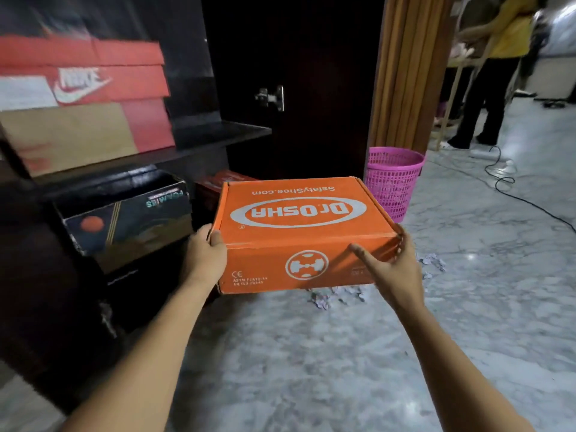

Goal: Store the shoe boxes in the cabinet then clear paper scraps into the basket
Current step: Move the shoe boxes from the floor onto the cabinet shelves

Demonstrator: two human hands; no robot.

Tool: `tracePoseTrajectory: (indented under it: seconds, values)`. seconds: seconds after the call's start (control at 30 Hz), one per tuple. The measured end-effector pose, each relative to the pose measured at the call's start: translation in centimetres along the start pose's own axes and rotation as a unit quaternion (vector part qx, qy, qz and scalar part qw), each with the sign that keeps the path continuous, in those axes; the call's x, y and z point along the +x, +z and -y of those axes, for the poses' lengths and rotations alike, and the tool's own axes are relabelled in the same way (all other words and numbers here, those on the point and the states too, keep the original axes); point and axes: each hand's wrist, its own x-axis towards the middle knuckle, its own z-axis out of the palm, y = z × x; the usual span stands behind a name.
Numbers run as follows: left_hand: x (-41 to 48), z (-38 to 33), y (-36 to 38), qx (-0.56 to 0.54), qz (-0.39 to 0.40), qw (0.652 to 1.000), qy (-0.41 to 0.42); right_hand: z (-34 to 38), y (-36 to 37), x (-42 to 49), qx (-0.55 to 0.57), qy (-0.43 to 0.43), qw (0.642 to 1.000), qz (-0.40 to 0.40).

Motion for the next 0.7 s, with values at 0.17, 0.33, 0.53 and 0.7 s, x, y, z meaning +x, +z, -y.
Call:
tracePoseTrajectory:
  seconds: [0.17, 0.33, 0.53, 0.7]
  values:
    - [3.0, -7.0, -5.4, 0.014, -0.097, 0.992, 0.075, 7.1, 1.0, 5.1, 0.049, -0.064, 0.997, -0.008]
    - [5.8, -13.4, -10.8, -0.027, -0.176, 0.975, 0.132, 14.3, 3.8, 9.5, 0.089, -0.122, 0.989, -0.007]
    - [8.8, -18.2, -15.8, -0.004, -0.315, 0.936, 0.156, 22.2, 8.8, 15.0, 0.138, -0.177, 0.974, 0.016]
    - [12.0, -21.1, -18.9, -0.017, -0.359, 0.917, 0.173, 28.5, 12.6, 19.1, 0.164, -0.184, 0.968, 0.049]
